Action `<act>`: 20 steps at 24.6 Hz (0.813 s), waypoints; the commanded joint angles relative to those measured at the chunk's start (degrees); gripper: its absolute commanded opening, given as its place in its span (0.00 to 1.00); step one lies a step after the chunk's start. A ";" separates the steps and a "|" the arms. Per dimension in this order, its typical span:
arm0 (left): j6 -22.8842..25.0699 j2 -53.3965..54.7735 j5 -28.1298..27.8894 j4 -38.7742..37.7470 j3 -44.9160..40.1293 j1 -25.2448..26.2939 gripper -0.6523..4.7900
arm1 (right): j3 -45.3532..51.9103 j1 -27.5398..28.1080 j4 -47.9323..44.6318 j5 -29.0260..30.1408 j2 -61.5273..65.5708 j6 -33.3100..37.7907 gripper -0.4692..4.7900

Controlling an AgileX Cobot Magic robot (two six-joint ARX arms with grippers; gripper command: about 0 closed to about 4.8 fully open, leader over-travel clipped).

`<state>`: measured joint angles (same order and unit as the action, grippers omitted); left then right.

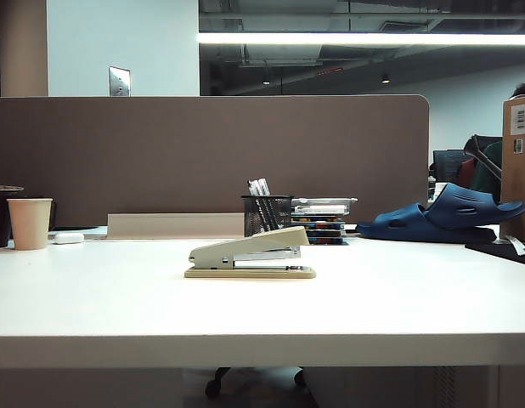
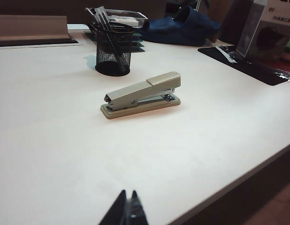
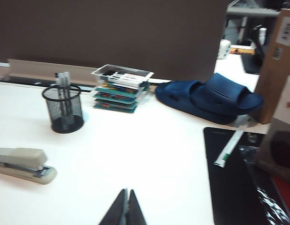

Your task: Press the stapler down.

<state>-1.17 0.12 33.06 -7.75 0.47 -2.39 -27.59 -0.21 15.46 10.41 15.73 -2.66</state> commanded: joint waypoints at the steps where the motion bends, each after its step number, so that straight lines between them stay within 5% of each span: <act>1: -1.05 0.00 0.39 -0.37 0.07 0.00 0.11 | -5.27 -0.11 0.79 3.10 6.32 0.07 0.07; 15: -1.01 0.00 0.15 -0.35 0.07 0.00 0.11 | -38.86 -0.31 18.99 17.57 44.70 0.17 0.07; 20: -1.01 0.00 0.15 -0.31 0.07 0.00 0.11 | -45.79 -6.51 18.32 18.23 56.50 1.62 0.07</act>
<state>-2.22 0.12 32.99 -7.75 0.47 -2.39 -72.29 -5.56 34.65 28.32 70.59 -1.21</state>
